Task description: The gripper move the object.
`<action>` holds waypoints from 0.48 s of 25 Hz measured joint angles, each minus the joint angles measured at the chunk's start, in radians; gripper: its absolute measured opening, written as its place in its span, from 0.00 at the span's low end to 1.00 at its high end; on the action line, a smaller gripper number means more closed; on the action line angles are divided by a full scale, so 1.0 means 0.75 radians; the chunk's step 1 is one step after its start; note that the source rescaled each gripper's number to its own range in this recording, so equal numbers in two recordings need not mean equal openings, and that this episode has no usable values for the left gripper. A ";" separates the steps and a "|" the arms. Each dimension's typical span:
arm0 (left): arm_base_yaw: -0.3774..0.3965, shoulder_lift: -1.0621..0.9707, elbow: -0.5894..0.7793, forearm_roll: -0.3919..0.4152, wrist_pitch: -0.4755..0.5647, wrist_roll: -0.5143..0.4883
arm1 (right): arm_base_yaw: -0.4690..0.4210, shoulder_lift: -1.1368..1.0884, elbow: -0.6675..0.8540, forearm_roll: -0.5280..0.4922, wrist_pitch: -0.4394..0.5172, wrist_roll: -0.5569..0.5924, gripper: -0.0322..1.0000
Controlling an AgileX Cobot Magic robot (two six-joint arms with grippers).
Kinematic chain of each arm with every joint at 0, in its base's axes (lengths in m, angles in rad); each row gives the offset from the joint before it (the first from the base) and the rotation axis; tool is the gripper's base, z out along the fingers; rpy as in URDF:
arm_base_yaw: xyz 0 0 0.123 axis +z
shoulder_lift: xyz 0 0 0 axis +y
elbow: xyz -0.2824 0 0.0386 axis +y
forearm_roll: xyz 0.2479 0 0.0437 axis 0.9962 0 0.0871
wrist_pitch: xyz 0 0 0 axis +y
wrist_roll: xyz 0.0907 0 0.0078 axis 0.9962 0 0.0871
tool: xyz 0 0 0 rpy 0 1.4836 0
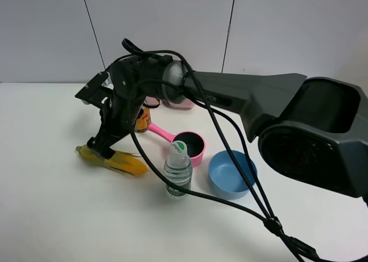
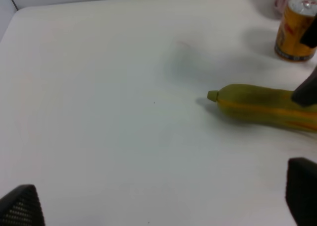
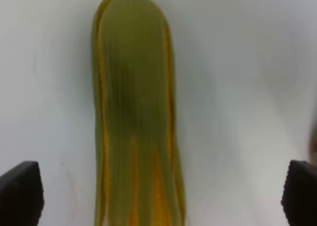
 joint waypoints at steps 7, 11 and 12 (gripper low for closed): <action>0.000 0.000 0.000 0.000 0.000 0.000 | 0.000 -0.129 0.000 -0.007 -0.011 0.056 0.96; 0.000 0.000 0.000 0.000 0.000 0.000 | 0.000 -0.216 0.000 -0.058 -0.023 0.090 0.96; 0.000 0.000 0.000 0.000 0.000 0.000 | 0.000 -0.235 0.000 -0.087 -0.027 0.105 0.96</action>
